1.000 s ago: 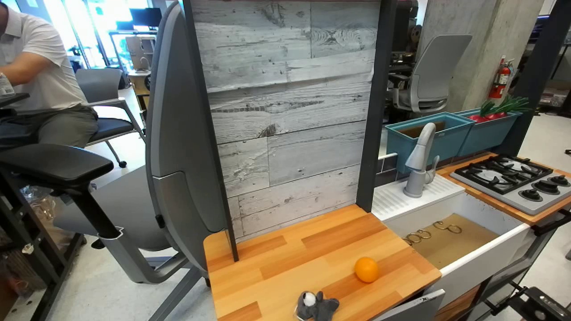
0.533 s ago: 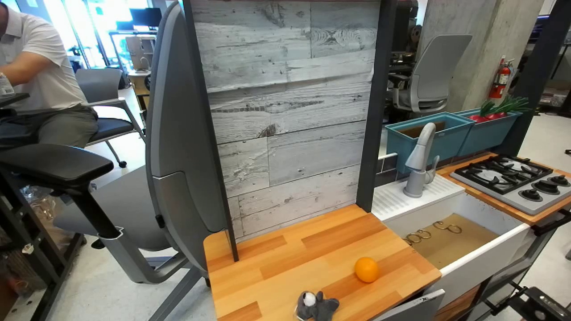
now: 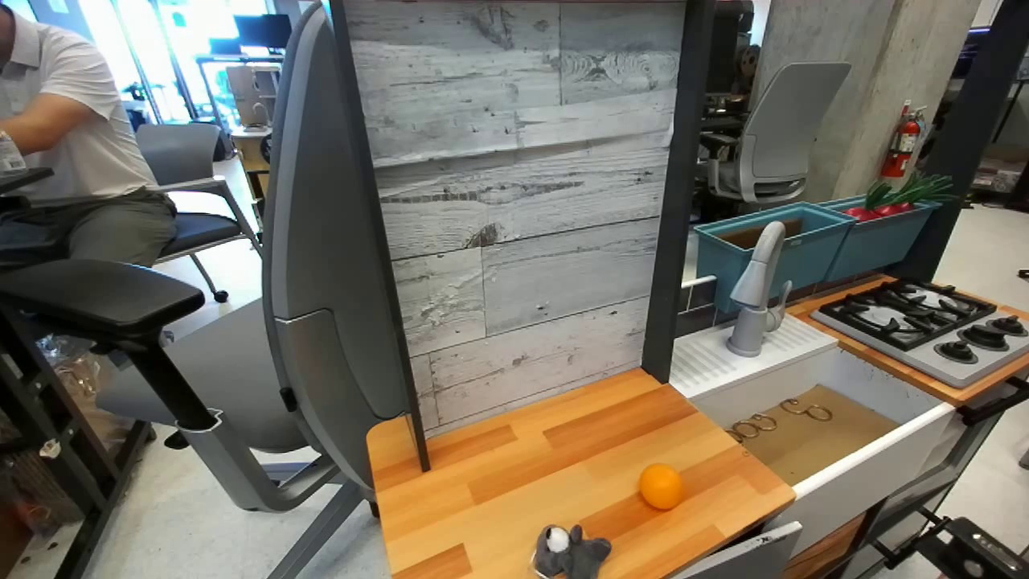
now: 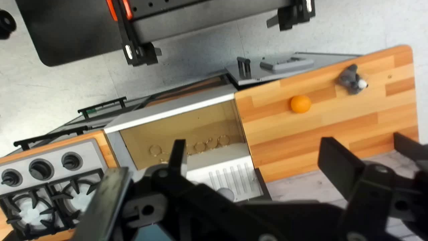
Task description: Move the tap nozzle to the right
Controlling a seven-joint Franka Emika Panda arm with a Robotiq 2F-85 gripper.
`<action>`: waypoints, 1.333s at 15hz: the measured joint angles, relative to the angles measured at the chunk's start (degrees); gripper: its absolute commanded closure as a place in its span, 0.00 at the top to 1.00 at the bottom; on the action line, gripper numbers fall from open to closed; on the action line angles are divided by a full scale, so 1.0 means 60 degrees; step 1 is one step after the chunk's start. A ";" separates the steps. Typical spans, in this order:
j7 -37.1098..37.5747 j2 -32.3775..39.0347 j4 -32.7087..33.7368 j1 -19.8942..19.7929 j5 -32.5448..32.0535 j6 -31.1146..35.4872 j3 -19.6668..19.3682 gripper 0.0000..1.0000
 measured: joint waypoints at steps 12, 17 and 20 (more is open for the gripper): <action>0.3564 0.4903 0.2142 -0.0014 -0.2027 0.5003 -0.1150 1.00; 0.4079 0.6539 0.3121 0.0944 -0.2280 0.5336 -0.2055 1.00; 0.4122 0.7172 0.3499 0.1556 -0.2280 0.5410 -0.2315 1.00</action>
